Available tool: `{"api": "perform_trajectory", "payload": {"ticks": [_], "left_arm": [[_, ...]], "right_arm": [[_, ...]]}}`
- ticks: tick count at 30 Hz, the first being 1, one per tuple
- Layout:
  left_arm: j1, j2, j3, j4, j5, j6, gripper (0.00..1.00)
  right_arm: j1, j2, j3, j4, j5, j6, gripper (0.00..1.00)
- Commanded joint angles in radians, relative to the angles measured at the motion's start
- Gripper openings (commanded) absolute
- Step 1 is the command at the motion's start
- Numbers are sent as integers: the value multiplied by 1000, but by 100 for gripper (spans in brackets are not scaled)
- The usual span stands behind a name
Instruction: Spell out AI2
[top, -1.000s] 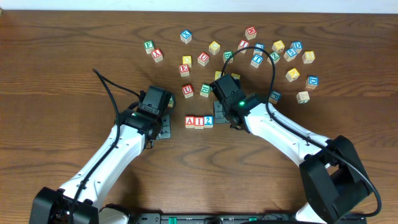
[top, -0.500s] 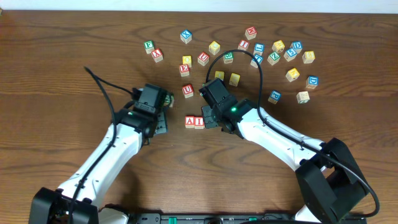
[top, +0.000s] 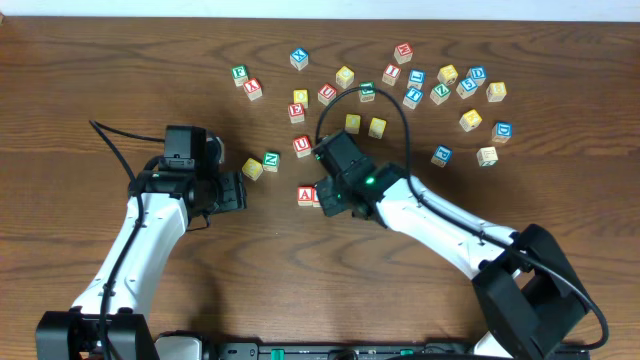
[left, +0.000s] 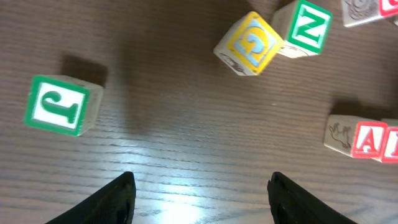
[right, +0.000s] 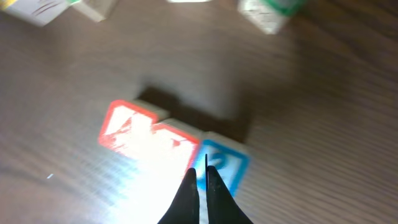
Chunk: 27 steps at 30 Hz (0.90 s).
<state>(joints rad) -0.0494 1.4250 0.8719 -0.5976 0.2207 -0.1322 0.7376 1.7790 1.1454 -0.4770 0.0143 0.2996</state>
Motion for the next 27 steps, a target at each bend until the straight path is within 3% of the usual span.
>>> {"api": "perform_trajectory", "payload": {"ticks": [1, 4, 5, 6, 27], "left_arm": [[3, 1, -8, -4, 33, 38, 67], [3, 1, -8, -5, 30, 38, 80], [3, 1, -8, -4, 30, 38, 97], [3, 1, -8, -4, 30, 38, 98], [3, 1, -8, -4, 30, 38, 99]], "right_arm": [[50, 5, 5, 2, -19, -47, 1], [79, 5, 5, -11, -22, -47, 1], [89, 5, 5, -19, -21, -47, 1], [95, 5, 5, -22, -21, -47, 1], [116, 7, -64, 32, 49, 11, 1]]}}
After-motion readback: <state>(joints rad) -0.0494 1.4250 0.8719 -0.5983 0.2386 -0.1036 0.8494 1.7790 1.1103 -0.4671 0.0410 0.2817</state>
